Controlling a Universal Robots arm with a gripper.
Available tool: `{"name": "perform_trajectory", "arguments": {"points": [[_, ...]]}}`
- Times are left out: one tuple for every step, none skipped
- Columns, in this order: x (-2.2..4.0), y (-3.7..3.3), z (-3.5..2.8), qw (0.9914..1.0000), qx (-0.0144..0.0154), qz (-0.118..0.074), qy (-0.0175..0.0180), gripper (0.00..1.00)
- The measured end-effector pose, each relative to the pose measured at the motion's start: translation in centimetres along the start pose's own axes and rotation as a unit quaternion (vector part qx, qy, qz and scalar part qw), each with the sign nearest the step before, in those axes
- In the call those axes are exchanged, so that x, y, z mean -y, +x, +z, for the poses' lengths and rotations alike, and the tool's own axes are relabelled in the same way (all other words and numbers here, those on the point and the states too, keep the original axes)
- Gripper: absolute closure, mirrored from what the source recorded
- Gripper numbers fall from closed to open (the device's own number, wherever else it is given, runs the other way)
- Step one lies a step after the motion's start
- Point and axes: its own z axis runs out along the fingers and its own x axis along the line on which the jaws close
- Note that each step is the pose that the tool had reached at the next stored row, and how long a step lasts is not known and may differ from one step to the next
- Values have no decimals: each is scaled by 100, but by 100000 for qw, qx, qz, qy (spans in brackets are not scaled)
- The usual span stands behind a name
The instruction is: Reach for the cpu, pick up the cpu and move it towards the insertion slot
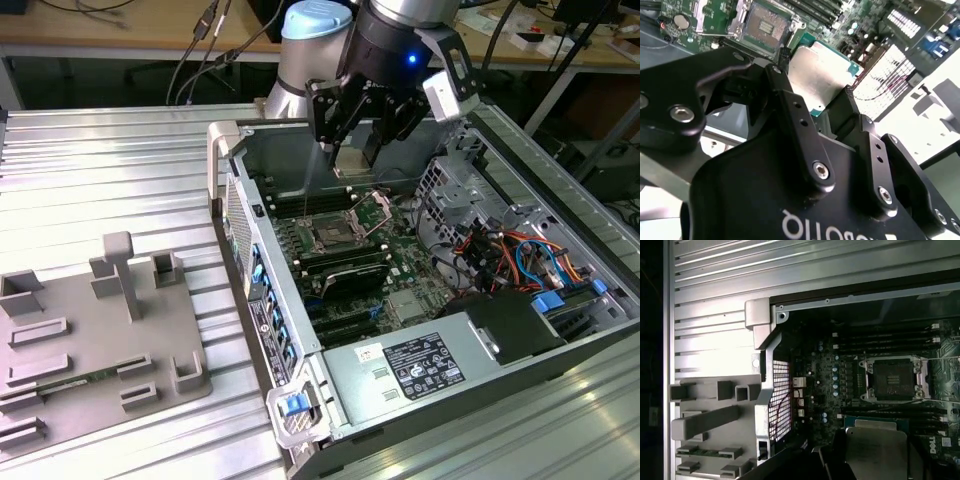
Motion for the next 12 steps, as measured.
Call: {"name": "perform_trajectory", "arguments": {"points": [[-19, -3, 2, 100000, 5, 108, -2, 45], [-30, -8, 3, 100000, 4, 221, -2, 45], [-37, -12, 4, 99999, 11, 400, -7, 45], [-42, -21, 5, 99998, 22, 605, -9, 45], [-46, -34, 5, 99997, 31, 787, -11, 45], [-51, -51, 6, 99995, 38, 949, -15, 45], [-59, -71, 6, 99994, 44, 1106, -17, 45], [-66, -88, 7, 99992, 51, 1263, -23, 45], [-72, -108, 8, 99990, 64, 1432, -26, 45], [-78, -124, 9, 99987, 70, 1581, -31, 45], [-85, -140, 9, 99985, 77, 1758, -35, 45], [-88, -148, 9, 99982, 82, 1898, -32, 45]]}}
